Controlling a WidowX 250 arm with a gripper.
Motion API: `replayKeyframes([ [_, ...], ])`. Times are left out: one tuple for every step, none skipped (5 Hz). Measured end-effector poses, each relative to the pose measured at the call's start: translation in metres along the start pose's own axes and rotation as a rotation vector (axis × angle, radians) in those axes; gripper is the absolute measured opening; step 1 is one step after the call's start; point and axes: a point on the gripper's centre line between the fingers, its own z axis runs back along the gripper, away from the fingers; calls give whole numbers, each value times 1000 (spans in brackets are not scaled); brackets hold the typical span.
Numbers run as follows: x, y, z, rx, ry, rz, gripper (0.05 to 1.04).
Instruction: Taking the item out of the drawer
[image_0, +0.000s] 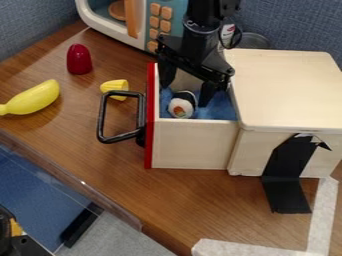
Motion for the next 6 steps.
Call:
replayKeyframes([
  [0, 0, -5, 3, 2, -3, 1001],
  [-2, 0, -13, 12, 8, 1, 943],
  [-4, 0, -16, 10, 2, 7, 657],
  [-5, 6, -17, -1, 10, 31, 462],
  [-3, 13, -1, -62, 3, 68, 402],
  [10, 27, 35, -128, -58, 129, 390],
])
